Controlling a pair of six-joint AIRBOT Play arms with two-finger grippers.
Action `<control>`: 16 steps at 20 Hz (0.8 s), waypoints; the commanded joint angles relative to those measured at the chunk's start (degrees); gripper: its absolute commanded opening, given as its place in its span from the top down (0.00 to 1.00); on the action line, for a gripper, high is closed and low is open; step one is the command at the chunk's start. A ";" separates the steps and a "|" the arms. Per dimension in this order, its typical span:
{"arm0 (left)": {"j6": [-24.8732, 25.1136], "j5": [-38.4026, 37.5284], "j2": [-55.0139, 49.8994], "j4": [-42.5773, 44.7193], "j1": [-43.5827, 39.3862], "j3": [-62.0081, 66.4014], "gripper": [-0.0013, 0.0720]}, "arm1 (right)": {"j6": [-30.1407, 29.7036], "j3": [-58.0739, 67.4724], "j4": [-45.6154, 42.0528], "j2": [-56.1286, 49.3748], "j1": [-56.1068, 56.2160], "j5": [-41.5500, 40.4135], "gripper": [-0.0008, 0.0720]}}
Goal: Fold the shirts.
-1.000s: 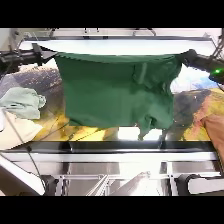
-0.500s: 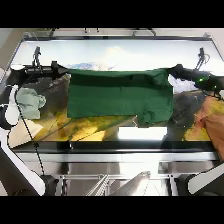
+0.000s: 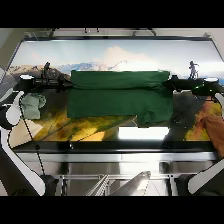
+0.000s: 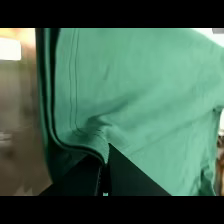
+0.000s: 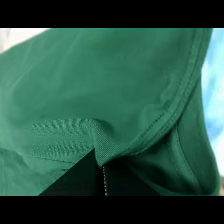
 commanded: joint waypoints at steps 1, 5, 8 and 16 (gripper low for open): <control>-0.94 -5.84 -0.04 0.85 -0.09 0.00 0.70 | 1.90 0.07 -1.66 0.09 -0.17 1.51 0.95; -7.78 -16.17 0.02 0.85 3.19 7.89 0.58 | 4.11 0.55 -1.68 3.21 -3.78 7.41 0.60; -15.13 -23.45 1.46 6.01 6.73 12.98 0.58 | 6.36 0.52 -4.28 8.00 -10.12 14.16 0.69; -16.70 -16.70 18.12 26.36 6.14 -17.27 0.58 | 8.92 -20.72 -18.75 24.63 -15.32 17.57 0.77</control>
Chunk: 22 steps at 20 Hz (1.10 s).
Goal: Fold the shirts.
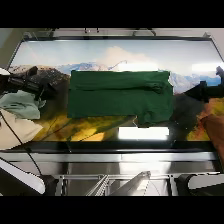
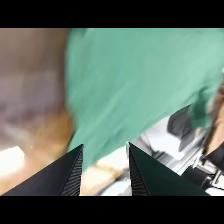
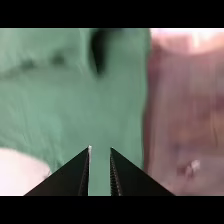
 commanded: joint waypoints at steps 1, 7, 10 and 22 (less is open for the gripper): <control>-0.83 5.92 5.31 6.29 -1.62 -14.08 0.58 | -0.31 -12.63 -2.82 8.39 -0.81 -3.93 0.76; 0.02 17.27 5.27 6.21 -8.24 -22.53 0.58 | 0.26 -22.73 -2.69 14.38 -0.98 -5.55 0.61; 0.31 20.48 5.22 5.88 -10.29 -22.40 0.59 | 0.31 -29.79 -2.05 15.21 -0.90 -6.21 0.46; 1.55 17.49 5.22 5.86 -10.75 -22.40 0.95 | -10.49 -37.75 15.58 15.10 11.63 -22.10 0.50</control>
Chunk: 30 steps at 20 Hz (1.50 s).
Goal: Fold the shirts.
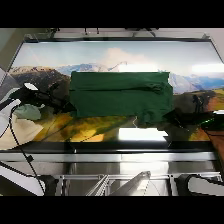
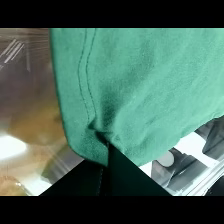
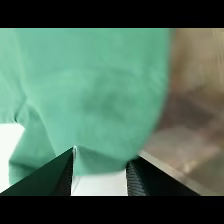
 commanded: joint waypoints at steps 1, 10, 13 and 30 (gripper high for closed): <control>0.04 -1.46 0.00 2.51 0.52 -0.02 0.95 | -4.63 -0.28 7.63 0.02 2.34 0.39 0.61; 5.97 -15.30 5.33 2.40 10.95 -0.02 0.95 | -3.72 -0.15 7.58 9.35 -10.56 27.28 0.96; 7.74 -17.33 9.44 2.47 13.25 -0.02 0.95 | -0.94 -0.15 7.04 13.68 -14.53 32.04 0.96; 0.92 -22.45 -5.05 2.40 4.59 24.61 0.95 | -3.23 6.38 15.13 4.48 -4.04 6.97 0.96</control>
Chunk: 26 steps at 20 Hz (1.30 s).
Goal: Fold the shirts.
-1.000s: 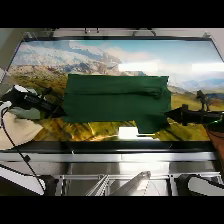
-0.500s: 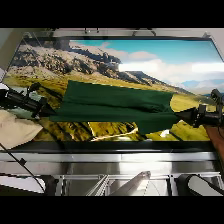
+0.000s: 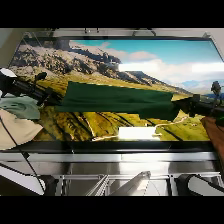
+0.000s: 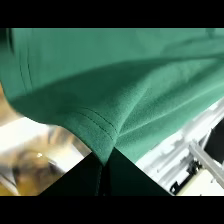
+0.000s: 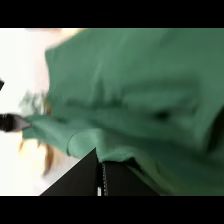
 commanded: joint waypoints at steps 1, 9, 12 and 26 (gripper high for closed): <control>-3.76 -0.11 -7.52 0.11 -2.16 10.14 0.95 | -0.94 4.24 2.10 -6.43 3.13 -7.45 0.96; -6.05 1.55 -23.12 -0.02 -4.92 28.17 0.95 | -4.09 9.44 2.05 -21.53 7.98 -15.37 0.96; -6.01 2.80 -23.74 0.11 -5.29 29.07 0.95 | -4.66 9.44 0.98 -23.71 7.98 -15.41 0.96; -6.05 -2.01 -16.35 -23.96 5.55 28.76 0.64 | 3.45 16.63 -17.79 -16.79 0.81 -7.43 0.07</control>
